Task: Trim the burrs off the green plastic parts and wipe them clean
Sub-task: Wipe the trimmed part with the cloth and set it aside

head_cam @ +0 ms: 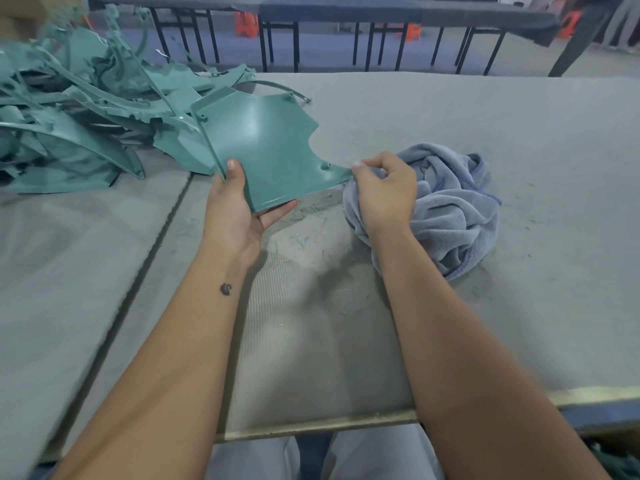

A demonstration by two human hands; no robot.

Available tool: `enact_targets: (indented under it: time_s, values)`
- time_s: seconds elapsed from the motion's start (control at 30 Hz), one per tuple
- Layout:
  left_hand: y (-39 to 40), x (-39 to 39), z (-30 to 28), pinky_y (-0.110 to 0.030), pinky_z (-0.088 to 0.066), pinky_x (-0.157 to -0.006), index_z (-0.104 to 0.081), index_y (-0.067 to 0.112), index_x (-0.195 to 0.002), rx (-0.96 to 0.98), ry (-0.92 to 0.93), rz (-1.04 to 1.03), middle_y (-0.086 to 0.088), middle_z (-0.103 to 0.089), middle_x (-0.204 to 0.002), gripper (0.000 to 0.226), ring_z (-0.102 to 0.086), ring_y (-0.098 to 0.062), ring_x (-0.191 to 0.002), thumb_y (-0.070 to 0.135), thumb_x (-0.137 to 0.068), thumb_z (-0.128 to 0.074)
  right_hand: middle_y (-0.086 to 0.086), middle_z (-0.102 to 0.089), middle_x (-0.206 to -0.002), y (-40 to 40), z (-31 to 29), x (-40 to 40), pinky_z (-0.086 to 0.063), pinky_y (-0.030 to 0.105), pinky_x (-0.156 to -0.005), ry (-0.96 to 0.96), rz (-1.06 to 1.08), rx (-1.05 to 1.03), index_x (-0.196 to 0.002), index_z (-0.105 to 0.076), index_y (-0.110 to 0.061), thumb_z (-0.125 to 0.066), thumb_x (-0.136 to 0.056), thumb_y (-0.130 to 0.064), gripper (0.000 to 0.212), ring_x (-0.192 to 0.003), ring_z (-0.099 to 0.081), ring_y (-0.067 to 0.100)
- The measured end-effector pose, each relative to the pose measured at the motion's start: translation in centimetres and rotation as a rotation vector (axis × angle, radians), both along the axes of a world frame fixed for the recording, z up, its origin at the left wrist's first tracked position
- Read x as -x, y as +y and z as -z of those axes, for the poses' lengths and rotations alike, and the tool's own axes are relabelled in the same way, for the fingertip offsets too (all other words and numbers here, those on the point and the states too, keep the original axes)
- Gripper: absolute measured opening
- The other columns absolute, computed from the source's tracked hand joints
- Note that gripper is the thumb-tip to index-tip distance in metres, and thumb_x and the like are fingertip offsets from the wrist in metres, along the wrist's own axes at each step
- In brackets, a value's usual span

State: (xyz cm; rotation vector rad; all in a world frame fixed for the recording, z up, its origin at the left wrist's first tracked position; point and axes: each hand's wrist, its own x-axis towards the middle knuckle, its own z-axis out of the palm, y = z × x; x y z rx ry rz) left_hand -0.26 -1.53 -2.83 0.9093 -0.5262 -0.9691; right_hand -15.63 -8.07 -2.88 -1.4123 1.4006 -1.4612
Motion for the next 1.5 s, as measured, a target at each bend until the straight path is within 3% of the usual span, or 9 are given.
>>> enact_targets:
  time_s: [0.13, 0.27, 0.67, 0.8, 0.97, 1.03, 1.23, 1.4, 1.5]
  values:
    - [-0.2, 0.4, 0.3, -0.036, -0.059, -0.064, -0.051, 0.023, -0.123, 0.010, 0.002, -0.012, -0.001, -0.069, -0.112, 0.027, -0.073, -0.021, -0.092, 0.035, -0.106, -0.033, -0.006, -0.061, -0.064, 0.1, 0.7, -0.4, -0.049, 0.034, -0.070, 0.125, -0.162, 0.059, -0.077, -0.064, -0.022, -0.062, -0.087, -0.024, 0.010, -0.067, -0.059, 0.020]
    - [-0.5, 1.0, 0.5, -0.037, -0.059, -0.066, -0.053, 0.028, -0.110, 0.004, 0.007, -0.010, 0.001, -0.070, -0.107, 0.022, -0.072, -0.022, -0.094, 0.035, -0.106, -0.033, -0.016, -0.058, -0.066, 0.6, 1.1, -0.7, -0.040, 0.018, -0.065, 0.270, -0.189, 0.194, -0.080, -0.066, -0.020, -0.064, -0.088, -0.024, 0.009, -0.077, -0.055, 0.007]
    - [0.3, -1.8, 0.4, -0.029, -0.058, -0.058, -0.058, 0.027, -0.109, 0.010, 0.058, -0.024, 0.005, -0.076, -0.093, 0.027, -0.074, -0.018, -0.083, 0.042, -0.103, -0.037, -0.001, -0.067, -0.073, -1.3, -0.3, 0.5, -0.054, 0.036, -0.080, 0.002, 0.020, -0.088, -0.067, -0.060, -0.023, -0.064, -0.087, -0.022, 0.021, -0.077, -0.066, 0.020]
    - [0.2, -1.6, 0.4, -0.030, -0.058, -0.059, -0.058, 0.026, -0.109, 0.028, 0.092, -0.025, 0.005, -0.076, -0.092, 0.027, -0.074, -0.018, -0.083, 0.042, -0.103, -0.037, -0.004, -0.066, -0.074, -1.2, -0.2, 0.6, -0.052, 0.033, -0.077, 0.050, 0.006, -0.052, -0.070, -0.061, -0.024, -0.063, -0.087, -0.025, 0.018, -0.078, -0.064, 0.017]
    - [-0.4, 0.1, 0.4, -0.033, -0.058, -0.065, -0.048, 0.021, -0.133, 0.012, 0.054, -0.022, -0.002, -0.068, -0.117, 0.037, -0.072, -0.021, -0.095, 0.040, -0.105, -0.033, -0.001, -0.063, -0.069, 0.3, -0.2, -0.2, -0.049, 0.036, -0.074, 0.244, -0.147, 0.100, -0.075, -0.060, -0.021, -0.060, -0.088, -0.028, 0.015, -0.074, -0.060, 0.018]
    - [-0.7, 0.8, 0.5, -0.033, -0.058, -0.068, -0.046, 0.025, -0.133, 0.021, 0.036, -0.033, 0.001, -0.066, -0.120, 0.034, -0.070, -0.020, -0.101, 0.039, -0.106, -0.031, 0.002, -0.061, -0.066, 1.3, -0.1, -0.6, -0.043, 0.028, -0.067, 0.285, -0.166, 0.193, -0.077, -0.058, -0.015, -0.058, -0.088, -0.026, 0.016, -0.067, -0.054, 0.013]
    - [-1.0, 1.1, 0.4, -0.037, -0.058, -0.082, -0.046, 0.028, -0.128, 0.110, 0.103, -0.186, 0.007, -0.066, -0.116, 0.026, -0.067, -0.016, -0.106, 0.031, -0.107, -0.032, -0.009, -0.044, -0.054, 2.8, -0.8, -0.6, -0.033, 0.023, -0.050, 0.115, -0.283, 0.265, -0.079, -0.052, -0.014, -0.047, -0.081, -0.017, 0.006, -0.053, -0.039, 0.003]
    - [-0.6, 1.8, 0.7, -0.021, -0.049, -0.049, -0.062, 0.021, -0.091, -0.083, -0.148, -0.089, 0.007, -0.072, -0.079, 0.018, -0.068, -0.015, -0.070, 0.006, -0.094, -0.053, -0.020, -0.049, -0.071, 2.3, -1.1, -0.6, -0.037, 0.011, -0.059, 0.066, -0.179, 0.361, -0.112, -0.047, -0.018, -0.049, -0.090, -0.012, 0.023, -0.063, -0.049, -0.006]
    - [-0.2, 2.8, 0.9, -0.025, -0.054, -0.056, -0.066, 0.017, -0.087, -0.025, -0.375, 0.028, 0.006, -0.073, -0.075, 0.025, -0.069, -0.011, -0.070, -0.007, -0.085, -0.057, -0.020, -0.053, -0.085, 1.8, -1.3, -0.4, -0.038, 0.005, -0.073, 0.030, -0.121, 0.434, -0.112, -0.051, -0.015, -0.051, -0.092, -0.007, 0.022, -0.078, -0.052, -0.013]
